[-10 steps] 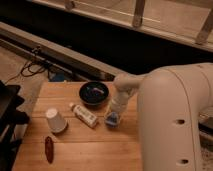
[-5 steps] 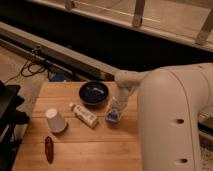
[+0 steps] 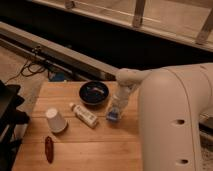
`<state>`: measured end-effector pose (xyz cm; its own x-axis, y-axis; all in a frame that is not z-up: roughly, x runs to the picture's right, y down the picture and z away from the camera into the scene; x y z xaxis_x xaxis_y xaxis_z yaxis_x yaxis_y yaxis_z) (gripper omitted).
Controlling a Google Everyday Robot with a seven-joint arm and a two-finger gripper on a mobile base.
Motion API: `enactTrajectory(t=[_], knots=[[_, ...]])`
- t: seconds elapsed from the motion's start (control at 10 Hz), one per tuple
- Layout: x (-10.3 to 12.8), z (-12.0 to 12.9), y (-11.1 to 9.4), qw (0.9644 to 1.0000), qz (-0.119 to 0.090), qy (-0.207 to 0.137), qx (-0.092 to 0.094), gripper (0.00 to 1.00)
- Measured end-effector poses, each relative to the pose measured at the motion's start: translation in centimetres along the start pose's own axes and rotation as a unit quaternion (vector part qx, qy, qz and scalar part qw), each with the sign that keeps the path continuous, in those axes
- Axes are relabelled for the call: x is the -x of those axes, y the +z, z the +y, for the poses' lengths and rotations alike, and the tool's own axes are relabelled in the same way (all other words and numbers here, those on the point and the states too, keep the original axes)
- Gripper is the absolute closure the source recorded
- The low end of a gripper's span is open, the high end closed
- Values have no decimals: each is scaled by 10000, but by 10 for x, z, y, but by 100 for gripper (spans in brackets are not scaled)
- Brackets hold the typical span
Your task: Wipe the white sponge on the table
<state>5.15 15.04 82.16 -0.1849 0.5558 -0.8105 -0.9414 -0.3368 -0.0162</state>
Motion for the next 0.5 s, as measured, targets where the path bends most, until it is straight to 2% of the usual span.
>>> enactTrajectory(t=[0.3, 0.4, 0.5], knots=[[37, 14, 11, 9997, -123, 38, 196, 86], [50, 16, 9, 9994, -205, 84, 253, 86], [67, 17, 5, 9986, -395, 168, 302, 86]])
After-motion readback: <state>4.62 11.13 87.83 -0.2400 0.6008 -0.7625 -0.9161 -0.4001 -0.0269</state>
